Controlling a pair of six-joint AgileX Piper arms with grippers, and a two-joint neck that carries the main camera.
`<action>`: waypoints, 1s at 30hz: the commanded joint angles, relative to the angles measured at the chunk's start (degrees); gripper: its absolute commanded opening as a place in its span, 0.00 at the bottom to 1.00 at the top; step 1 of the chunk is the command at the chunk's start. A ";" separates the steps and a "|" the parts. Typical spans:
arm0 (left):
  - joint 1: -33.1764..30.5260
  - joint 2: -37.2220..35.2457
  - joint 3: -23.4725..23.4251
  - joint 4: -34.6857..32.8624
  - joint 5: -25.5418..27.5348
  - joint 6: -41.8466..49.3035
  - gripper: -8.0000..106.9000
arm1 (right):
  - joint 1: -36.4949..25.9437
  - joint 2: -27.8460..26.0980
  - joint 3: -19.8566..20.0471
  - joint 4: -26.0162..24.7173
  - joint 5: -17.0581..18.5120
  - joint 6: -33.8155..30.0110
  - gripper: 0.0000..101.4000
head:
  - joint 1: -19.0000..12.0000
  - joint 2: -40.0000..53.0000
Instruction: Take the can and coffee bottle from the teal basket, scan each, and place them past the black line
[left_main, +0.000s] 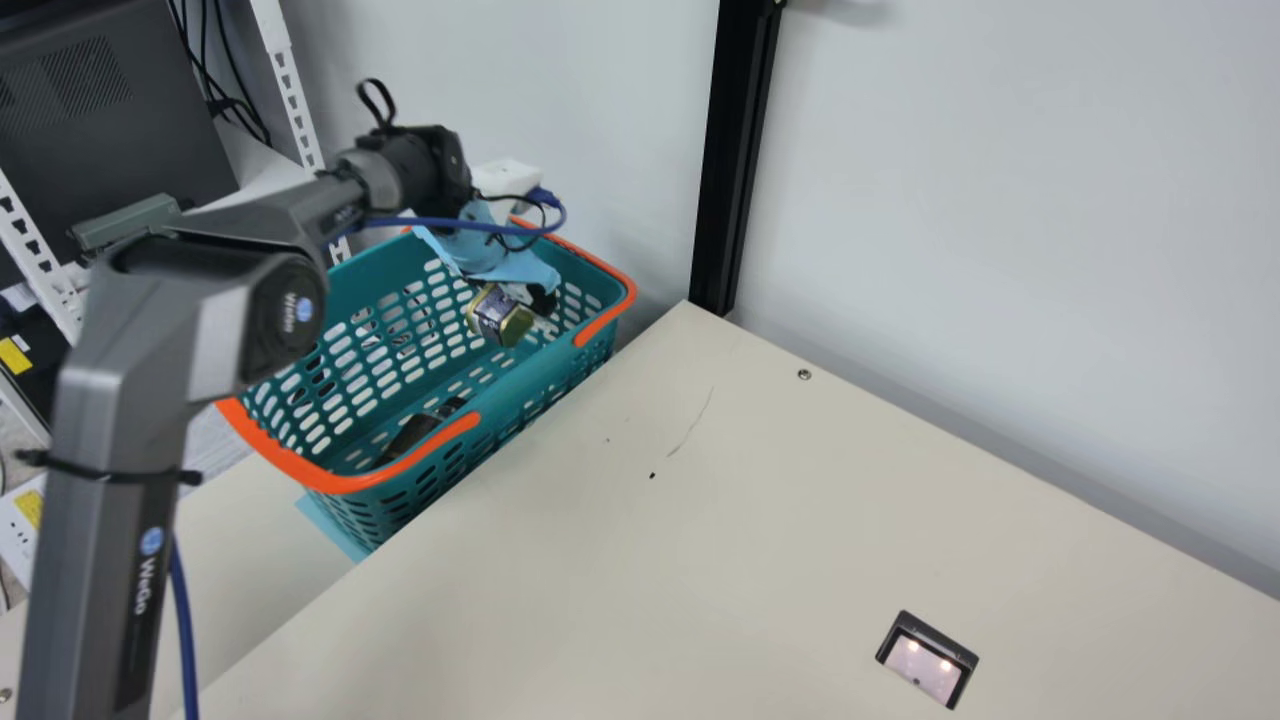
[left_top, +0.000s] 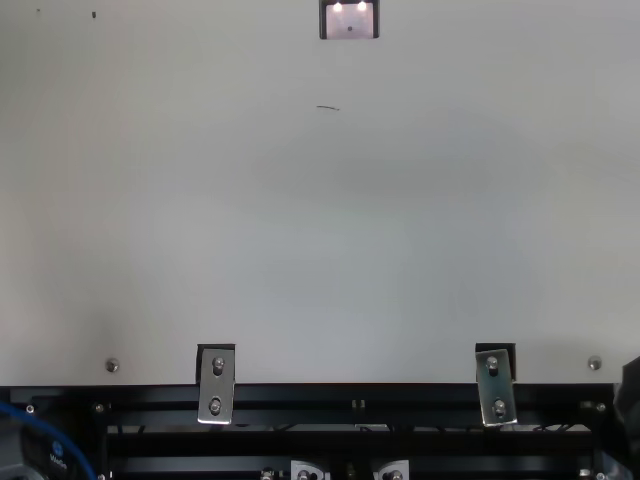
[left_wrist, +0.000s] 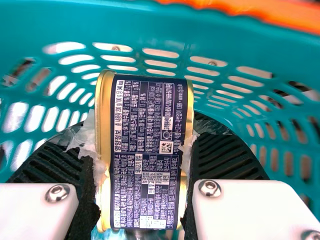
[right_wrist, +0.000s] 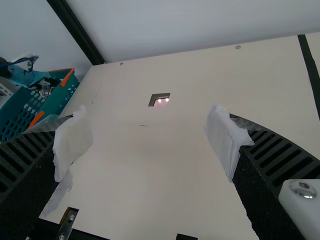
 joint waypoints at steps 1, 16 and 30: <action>0.76 -10.69 11.82 -3.32 -2.06 1.59 0.16 | 0.00 0.00 0.00 0.00 0.00 0.00 1.00 | -1.54 1.02; 6.00 -39.10 33.62 -20.29 -2.30 2.34 0.16 | 0.00 0.00 0.00 0.00 0.00 0.00 1.00 | -1.54 1.02; 5.71 -40.66 34.23 -20.77 -2.07 1.31 0.16 | 0.00 0.00 0.00 0.00 0.00 0.00 1.00 | -1.54 1.02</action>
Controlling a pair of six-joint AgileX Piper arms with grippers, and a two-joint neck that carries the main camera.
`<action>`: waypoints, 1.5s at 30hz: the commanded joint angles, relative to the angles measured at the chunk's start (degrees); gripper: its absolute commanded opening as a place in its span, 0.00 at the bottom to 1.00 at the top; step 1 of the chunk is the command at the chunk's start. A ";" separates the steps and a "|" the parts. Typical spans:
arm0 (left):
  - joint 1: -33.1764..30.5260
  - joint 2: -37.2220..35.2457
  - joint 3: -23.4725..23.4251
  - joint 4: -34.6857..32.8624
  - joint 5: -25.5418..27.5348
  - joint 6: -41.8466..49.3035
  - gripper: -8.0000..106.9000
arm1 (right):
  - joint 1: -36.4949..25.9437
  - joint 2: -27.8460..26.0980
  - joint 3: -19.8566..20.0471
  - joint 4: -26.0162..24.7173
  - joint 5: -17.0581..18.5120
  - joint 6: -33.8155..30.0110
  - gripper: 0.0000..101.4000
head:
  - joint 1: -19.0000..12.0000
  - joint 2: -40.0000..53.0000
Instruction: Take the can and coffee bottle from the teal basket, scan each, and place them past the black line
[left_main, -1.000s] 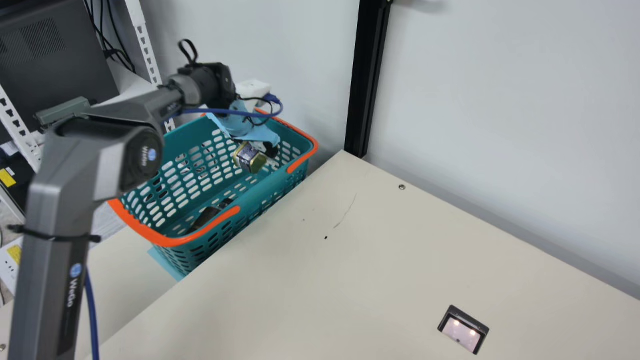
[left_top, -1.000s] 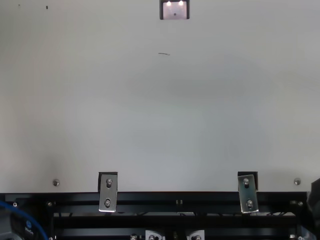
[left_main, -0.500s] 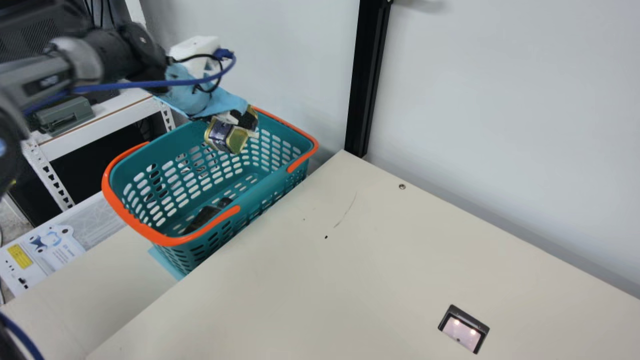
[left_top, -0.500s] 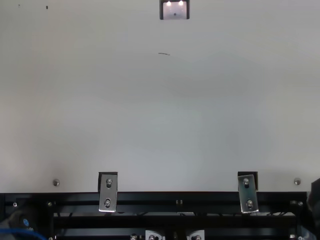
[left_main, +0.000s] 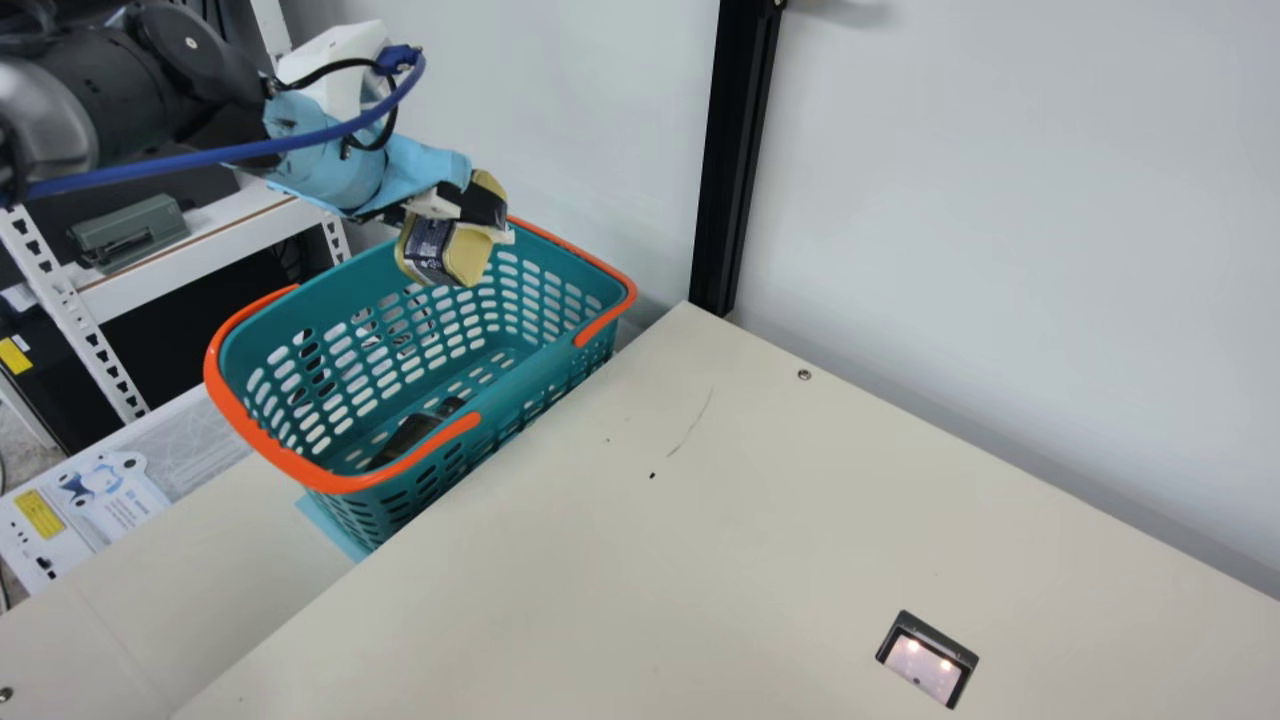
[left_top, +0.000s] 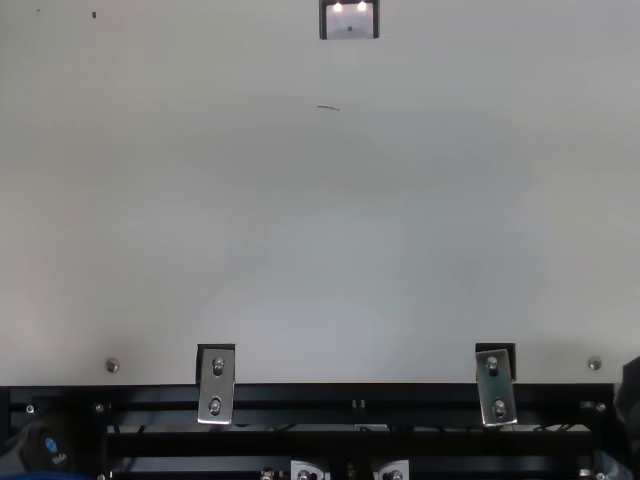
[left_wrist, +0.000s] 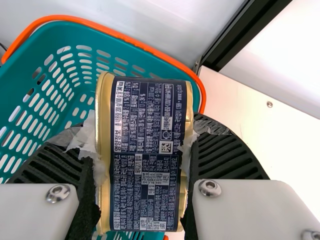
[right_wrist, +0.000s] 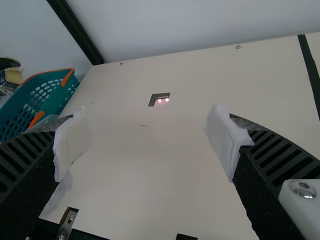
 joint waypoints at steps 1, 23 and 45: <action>-0.31 -0.24 0.14 0.00 0.09 -0.64 0.16 | 0.00 0.00 0.00 0.00 0.00 0.00 1.00 | -1.54 1.02; -3.99 -10.75 12.09 -15.46 23.31 -5.28 0.16 | 0.00 0.00 0.00 0.00 0.00 0.00 1.00 | -1.54 1.02; -11.59 -10.23 18.25 -27.14 25.44 -10.73 0.16 | 0.00 0.00 0.00 0.00 0.00 0.00 1.00 | -1.54 1.02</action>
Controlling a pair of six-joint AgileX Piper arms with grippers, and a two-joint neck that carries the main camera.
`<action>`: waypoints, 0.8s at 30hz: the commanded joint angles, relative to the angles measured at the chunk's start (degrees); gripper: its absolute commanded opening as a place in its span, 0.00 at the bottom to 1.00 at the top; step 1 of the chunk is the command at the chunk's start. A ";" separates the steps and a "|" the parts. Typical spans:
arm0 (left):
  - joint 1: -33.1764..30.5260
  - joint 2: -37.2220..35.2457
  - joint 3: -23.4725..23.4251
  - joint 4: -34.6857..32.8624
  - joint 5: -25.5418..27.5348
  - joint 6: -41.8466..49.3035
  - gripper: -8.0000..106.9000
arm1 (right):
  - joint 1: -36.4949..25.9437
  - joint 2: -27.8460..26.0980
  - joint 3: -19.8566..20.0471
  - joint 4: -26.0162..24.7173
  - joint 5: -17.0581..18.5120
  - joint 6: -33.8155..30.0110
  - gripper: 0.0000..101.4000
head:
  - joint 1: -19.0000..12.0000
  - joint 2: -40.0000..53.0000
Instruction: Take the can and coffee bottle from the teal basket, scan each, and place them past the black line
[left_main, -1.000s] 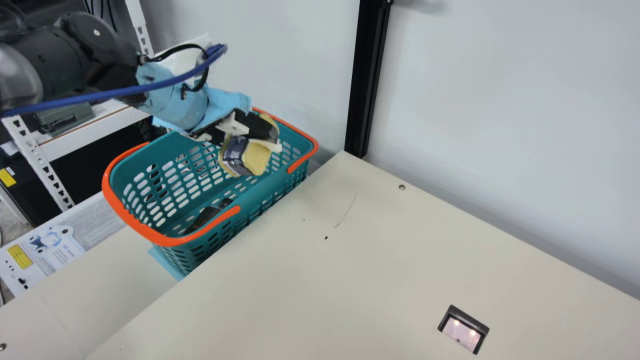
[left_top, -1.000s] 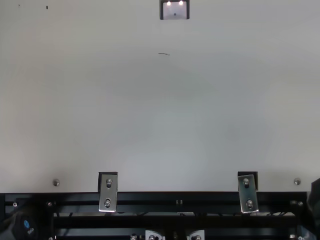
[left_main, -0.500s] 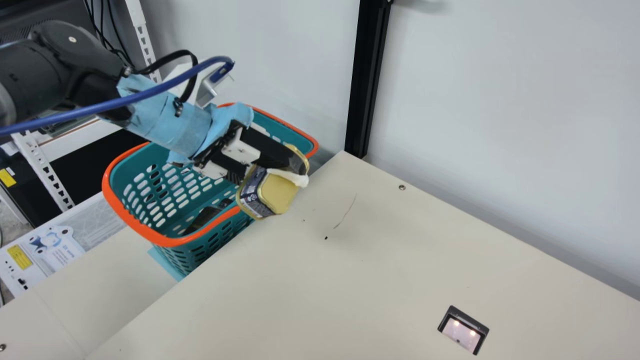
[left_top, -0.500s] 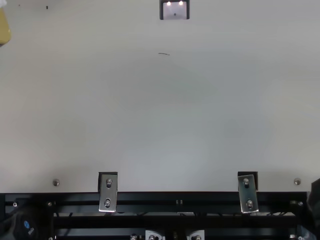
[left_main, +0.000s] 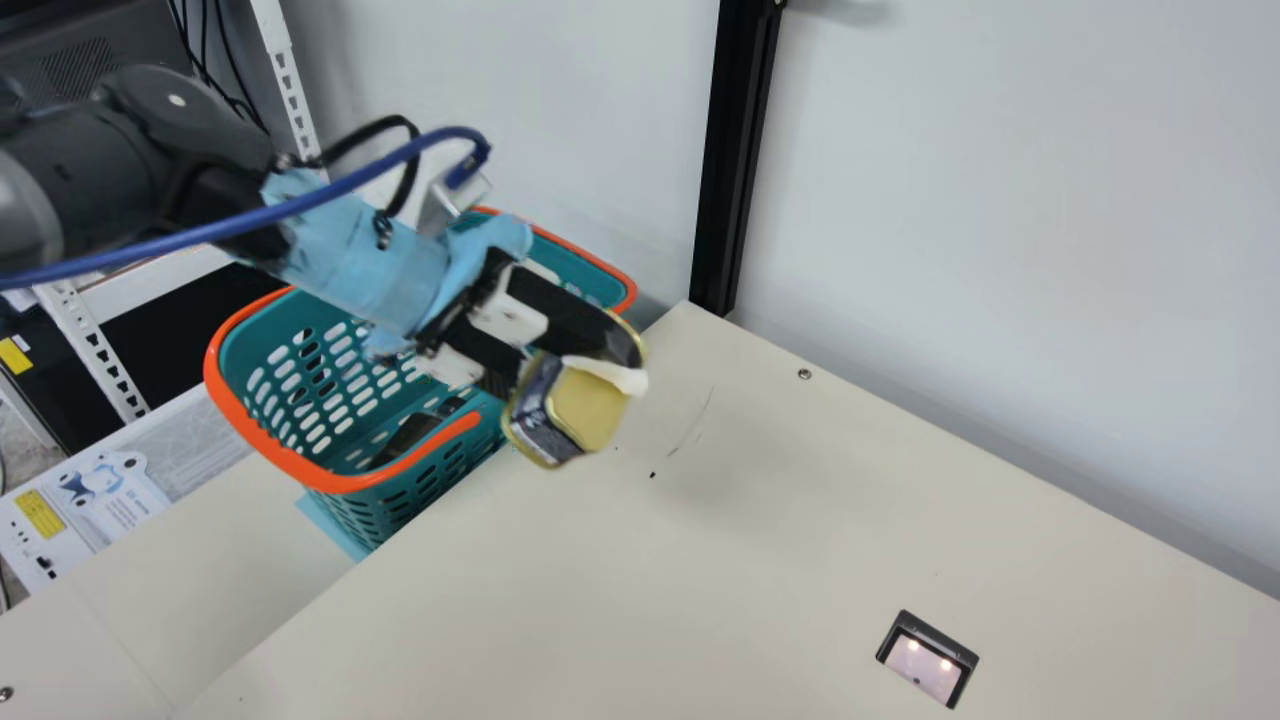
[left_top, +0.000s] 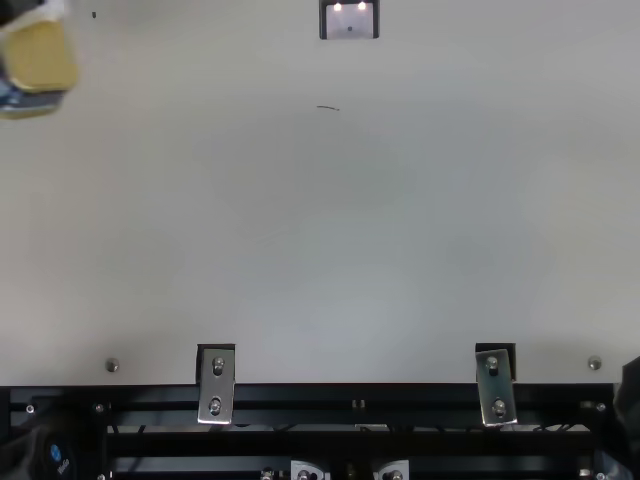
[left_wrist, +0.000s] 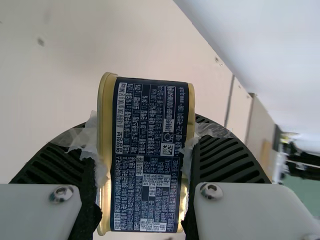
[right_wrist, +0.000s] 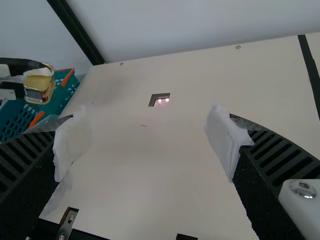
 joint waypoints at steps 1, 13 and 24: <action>-3.59 0.18 2.65 -5.41 0.11 -1.71 0.16 | 0.00 0.00 0.00 0.00 0.00 0.00 1.00 | -1.54 1.02; -10.99 -4.83 7.63 -23.17 0.11 -14.58 0.16 | 0.00 0.00 0.00 0.00 0.00 0.00 1.00 | -1.54 1.02; -13.55 -12.55 7.36 -29.43 0.11 -23.86 0.16 | 0.00 0.00 0.00 0.00 0.00 0.00 1.00 | -1.54 1.02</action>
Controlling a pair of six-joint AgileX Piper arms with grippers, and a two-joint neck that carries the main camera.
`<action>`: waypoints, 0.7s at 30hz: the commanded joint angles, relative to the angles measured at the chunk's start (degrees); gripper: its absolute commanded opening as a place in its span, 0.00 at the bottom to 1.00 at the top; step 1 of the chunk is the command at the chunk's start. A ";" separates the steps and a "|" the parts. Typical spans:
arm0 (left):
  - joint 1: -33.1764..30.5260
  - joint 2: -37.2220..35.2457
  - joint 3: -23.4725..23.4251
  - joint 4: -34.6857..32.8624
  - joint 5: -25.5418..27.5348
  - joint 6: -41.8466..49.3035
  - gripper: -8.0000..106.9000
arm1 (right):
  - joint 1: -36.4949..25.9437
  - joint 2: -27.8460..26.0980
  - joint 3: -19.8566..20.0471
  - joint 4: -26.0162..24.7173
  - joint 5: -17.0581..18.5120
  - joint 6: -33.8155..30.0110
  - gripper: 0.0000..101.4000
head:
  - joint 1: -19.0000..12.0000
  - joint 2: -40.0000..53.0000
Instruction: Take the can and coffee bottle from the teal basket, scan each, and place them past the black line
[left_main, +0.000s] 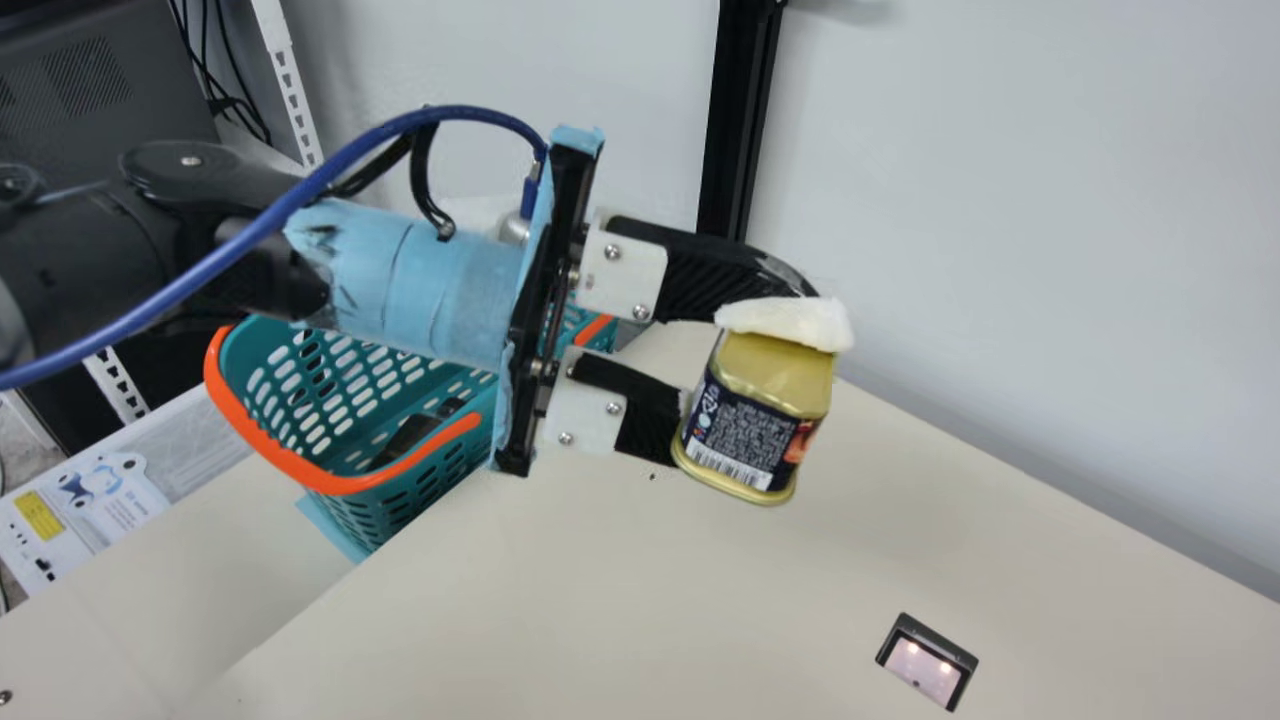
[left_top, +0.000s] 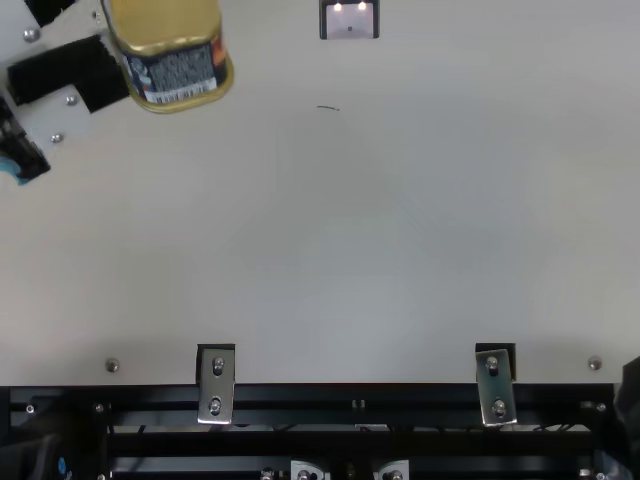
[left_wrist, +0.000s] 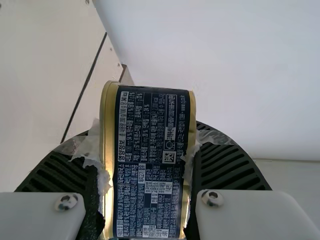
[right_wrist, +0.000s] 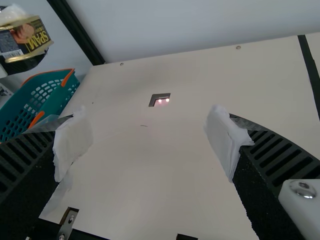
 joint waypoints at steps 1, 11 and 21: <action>-1.22 -2.26 0.51 -1.06 0.01 -1.06 0.16 | 0.00 0.00 0.00 0.00 0.00 0.00 1.00 | -1.54 0.73; -1.71 -10.43 3.59 -4.70 0.01 -3.86 0.16 | 0.00 0.00 0.00 0.00 0.00 0.00 1.00 | -1.54 0.73; -0.98 -10.47 3.54 -4.77 -0.01 -3.90 0.16 | 0.00 0.00 0.00 0.00 0.00 0.00 1.00 | -1.54 0.73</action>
